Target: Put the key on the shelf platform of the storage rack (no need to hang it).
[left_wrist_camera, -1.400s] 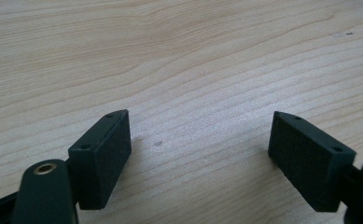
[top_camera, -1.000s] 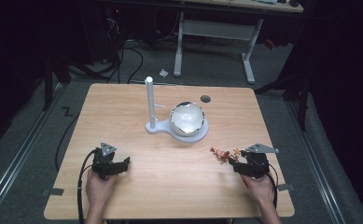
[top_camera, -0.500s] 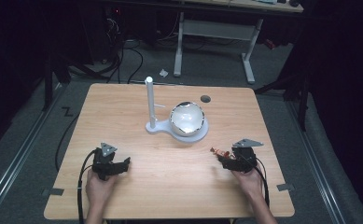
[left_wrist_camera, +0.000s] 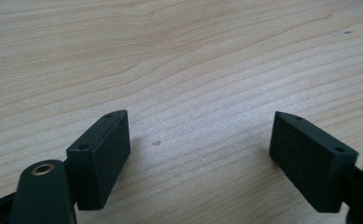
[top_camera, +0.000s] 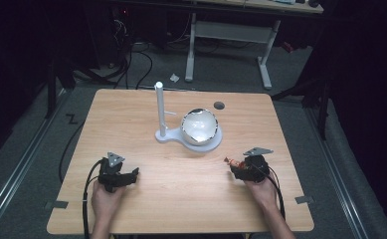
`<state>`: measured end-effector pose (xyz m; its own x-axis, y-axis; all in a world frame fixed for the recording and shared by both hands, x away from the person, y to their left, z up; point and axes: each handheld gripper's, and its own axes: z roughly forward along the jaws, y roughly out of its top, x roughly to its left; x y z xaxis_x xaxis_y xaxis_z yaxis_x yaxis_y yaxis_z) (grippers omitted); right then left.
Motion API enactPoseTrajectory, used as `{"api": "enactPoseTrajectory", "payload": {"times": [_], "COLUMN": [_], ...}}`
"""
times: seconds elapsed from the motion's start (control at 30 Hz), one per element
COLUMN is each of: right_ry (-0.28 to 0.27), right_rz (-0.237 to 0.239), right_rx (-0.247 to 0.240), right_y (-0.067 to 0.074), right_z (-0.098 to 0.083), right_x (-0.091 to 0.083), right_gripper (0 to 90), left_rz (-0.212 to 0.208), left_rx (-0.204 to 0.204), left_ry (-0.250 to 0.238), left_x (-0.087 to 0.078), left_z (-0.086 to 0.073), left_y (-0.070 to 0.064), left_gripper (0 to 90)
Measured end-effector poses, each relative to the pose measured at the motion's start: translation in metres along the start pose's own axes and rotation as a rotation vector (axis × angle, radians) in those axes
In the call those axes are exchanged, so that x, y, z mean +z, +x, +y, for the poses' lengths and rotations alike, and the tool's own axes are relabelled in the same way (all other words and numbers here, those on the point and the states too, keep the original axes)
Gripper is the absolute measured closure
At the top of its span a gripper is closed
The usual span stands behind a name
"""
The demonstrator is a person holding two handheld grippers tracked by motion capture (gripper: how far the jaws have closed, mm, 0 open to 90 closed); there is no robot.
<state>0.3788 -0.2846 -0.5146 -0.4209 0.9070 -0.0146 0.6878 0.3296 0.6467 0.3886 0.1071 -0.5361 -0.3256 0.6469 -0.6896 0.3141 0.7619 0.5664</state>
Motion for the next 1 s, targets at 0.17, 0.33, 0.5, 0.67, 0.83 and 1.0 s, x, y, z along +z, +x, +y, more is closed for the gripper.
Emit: {"api": "enactPoseTrajectory", "payload": {"times": [0.17,0.33,0.5,0.67,0.83,1.0], "right_ry": [0.001,0.010,-0.009,-0.039,-0.065,-0.078], "right_rz": [0.019,0.024,0.049,0.063,0.073,0.066], "right_rx": [-0.007,-0.030,-0.043,-0.041,-0.022,-0.045], "right_y": [-0.001,-0.001,-0.003,-0.006,-0.011,-0.009], "right_z": [-0.001,-0.002,-0.002,0.003,0.009,0.014], "right_x": [0.002,0.004,-0.001,-0.014,-0.026,-0.037], "right_gripper": [40.7,47.0,47.6,47.8,48.0,48.1], "left_rz": [0.000,0.003,0.007,0.005,0.007,0.006], "left_rx": [0.000,-0.010,-0.013,-0.012,-0.016,-0.015], "left_ry": [0.000,0.000,-0.001,-0.001,-0.003,-0.002], "left_x": [0.000,0.000,0.000,0.000,0.000,0.000], "left_z": [0.000,0.000,0.000,0.000,0.000,0.000], "left_y": [0.000,0.000,-0.001,-0.001,-0.001,-0.001], "left_gripper": [20.9,20.7,20.7,20.7,20.7,20.7]}}
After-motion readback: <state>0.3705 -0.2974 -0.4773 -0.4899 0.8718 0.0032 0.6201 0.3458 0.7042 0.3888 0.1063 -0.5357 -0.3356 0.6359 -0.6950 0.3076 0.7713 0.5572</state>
